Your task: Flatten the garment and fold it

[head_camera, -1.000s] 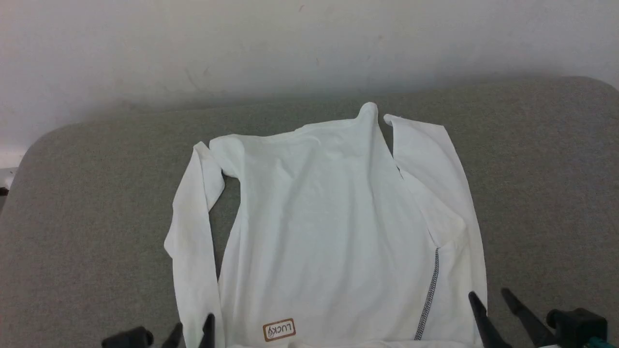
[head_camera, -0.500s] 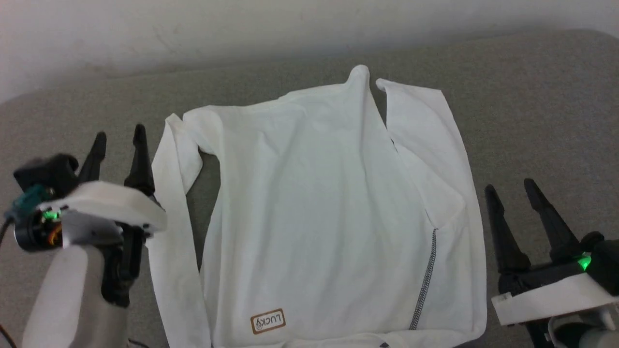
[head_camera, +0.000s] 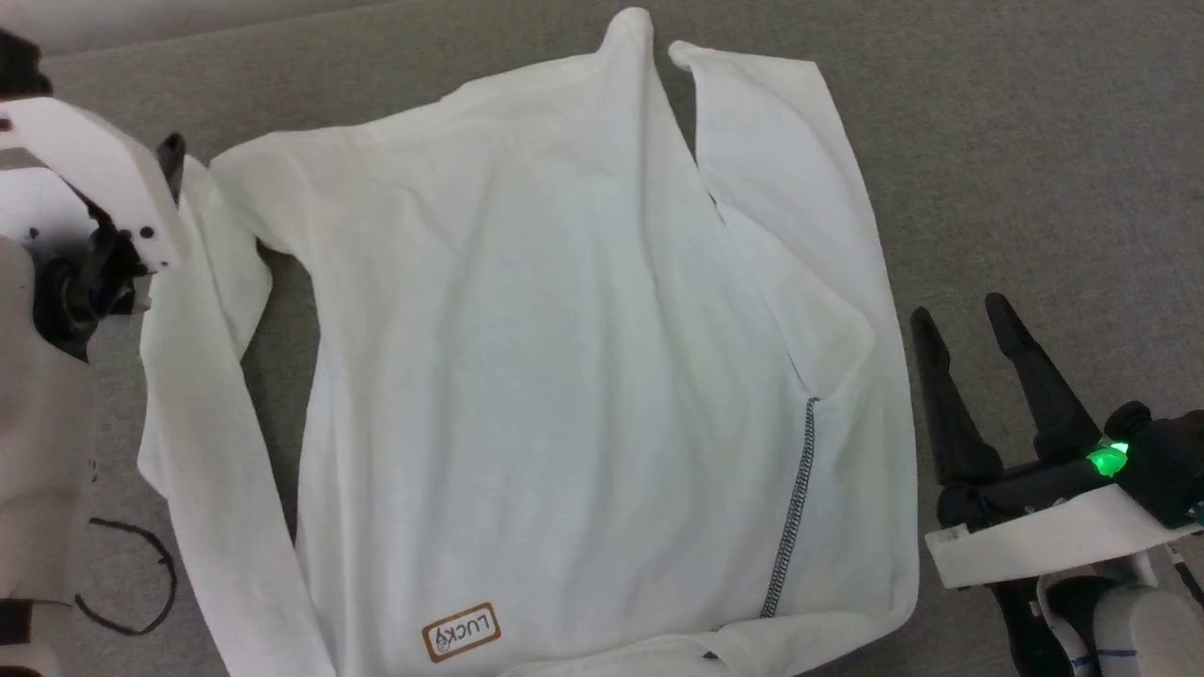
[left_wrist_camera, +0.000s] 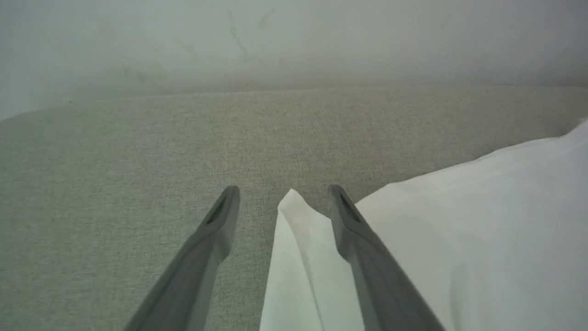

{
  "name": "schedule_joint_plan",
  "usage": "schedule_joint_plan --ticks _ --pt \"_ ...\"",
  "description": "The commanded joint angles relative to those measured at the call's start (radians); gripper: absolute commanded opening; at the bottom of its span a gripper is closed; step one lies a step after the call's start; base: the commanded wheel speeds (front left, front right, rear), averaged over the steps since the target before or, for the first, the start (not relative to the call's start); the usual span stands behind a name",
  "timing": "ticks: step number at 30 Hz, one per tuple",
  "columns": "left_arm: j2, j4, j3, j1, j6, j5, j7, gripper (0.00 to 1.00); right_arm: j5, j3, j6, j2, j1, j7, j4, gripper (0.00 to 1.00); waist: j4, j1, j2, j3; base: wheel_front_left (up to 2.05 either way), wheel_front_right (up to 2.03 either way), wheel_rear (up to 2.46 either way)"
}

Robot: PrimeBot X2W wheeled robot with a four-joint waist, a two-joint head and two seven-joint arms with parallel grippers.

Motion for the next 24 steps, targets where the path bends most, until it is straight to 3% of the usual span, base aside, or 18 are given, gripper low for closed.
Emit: schedule_joint_plan --ticks 1,11,12,14,18,24 --pt "0.018 0.037 -0.005 -0.023 0.002 0.002 0.046 1.00 0.009 0.007 -0.001 0.000 -0.019 -0.013 0.012 1.00 -0.066 -0.0003 0.0000 0.059 0.00 0.00 0.00" --pt "0.061 0.172 -0.060 -0.013 0.017 -0.007 0.366 1.00 0.054 0.032 -0.001 -0.008 -0.040 -0.043 0.070 1.00 -0.103 -0.0003 0.0000 0.078 0.00 0.00 0.00" --pt "0.061 0.173 -0.065 -0.006 0.021 -0.009 0.396 0.83 0.057 0.032 -0.001 -0.010 -0.041 -0.045 0.074 1.00 -0.104 -0.0003 0.0000 0.078 0.00 0.00 0.00" --pt "0.062 0.165 -0.079 0.011 0.024 -0.009 0.447 0.00 0.062 0.031 -0.001 -0.015 -0.044 -0.047 0.082 1.00 -0.104 -0.0003 0.0000 0.076 0.00 0.00 0.00" --pt "0.064 0.120 -0.073 0.032 0.045 -0.007 0.415 0.00 0.068 0.030 -0.001 -0.023 -0.048 -0.045 0.094 1.00 -0.094 -0.0003 0.0000 0.058 0.00 0.00 0.00" --pt "0.062 0.057 -0.038 0.036 0.065 -0.011 0.279 0.00 0.061 0.002 -0.001 -0.041 -0.023 -0.028 0.101 1.00 -0.055 -0.0003 0.0000 -0.018 0.00 0.00 0.00"
